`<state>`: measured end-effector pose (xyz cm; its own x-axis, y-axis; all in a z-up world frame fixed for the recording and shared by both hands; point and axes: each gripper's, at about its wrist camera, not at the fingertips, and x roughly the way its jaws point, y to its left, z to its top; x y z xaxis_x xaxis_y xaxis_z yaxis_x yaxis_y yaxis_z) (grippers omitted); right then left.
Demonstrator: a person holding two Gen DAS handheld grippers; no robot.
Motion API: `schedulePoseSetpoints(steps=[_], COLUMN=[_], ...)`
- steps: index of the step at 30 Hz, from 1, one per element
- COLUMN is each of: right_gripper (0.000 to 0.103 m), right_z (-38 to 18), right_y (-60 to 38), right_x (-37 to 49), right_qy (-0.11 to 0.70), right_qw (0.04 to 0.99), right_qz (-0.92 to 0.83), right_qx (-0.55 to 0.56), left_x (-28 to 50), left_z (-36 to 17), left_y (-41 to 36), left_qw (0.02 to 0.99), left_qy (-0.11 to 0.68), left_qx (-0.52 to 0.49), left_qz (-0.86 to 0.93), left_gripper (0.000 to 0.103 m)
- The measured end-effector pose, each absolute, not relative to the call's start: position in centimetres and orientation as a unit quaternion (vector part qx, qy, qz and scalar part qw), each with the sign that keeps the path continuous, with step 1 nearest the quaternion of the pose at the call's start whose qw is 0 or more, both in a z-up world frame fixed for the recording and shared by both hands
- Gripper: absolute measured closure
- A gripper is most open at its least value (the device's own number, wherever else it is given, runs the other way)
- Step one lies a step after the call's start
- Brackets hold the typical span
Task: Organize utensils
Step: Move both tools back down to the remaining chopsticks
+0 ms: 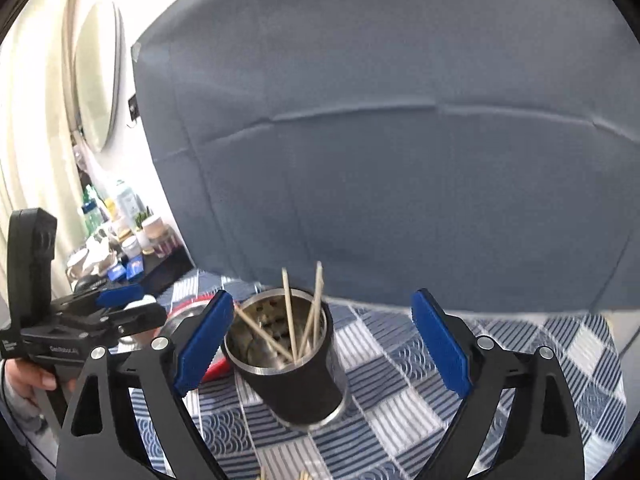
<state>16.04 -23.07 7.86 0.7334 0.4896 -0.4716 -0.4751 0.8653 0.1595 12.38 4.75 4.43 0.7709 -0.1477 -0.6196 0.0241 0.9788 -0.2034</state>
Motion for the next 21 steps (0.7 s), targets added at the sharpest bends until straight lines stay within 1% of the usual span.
schedulePoseSetpoints(steps=[15, 21], right_gripper=[0.016, 0.016], right_z=[-1.8, -4.6], right_y=[-27.2, -28.1], right_x=[11.8, 10.3], right_qy=[0.378, 0.413], right_qw=[0.903, 0.890], right_qz=[0.205, 0.195], right_qx=[0.004, -0.002], left_x=[8.0, 6.6], left_z=[-4.3, -7.7], left_y=[1.2, -0.1], left_qw=[0.890, 0.869], left_qy=[0.447, 0.486], left_qx=[-0.070, -0.069], left_qz=[-0.053, -0.064], left_gripper=[0.006, 0.006])
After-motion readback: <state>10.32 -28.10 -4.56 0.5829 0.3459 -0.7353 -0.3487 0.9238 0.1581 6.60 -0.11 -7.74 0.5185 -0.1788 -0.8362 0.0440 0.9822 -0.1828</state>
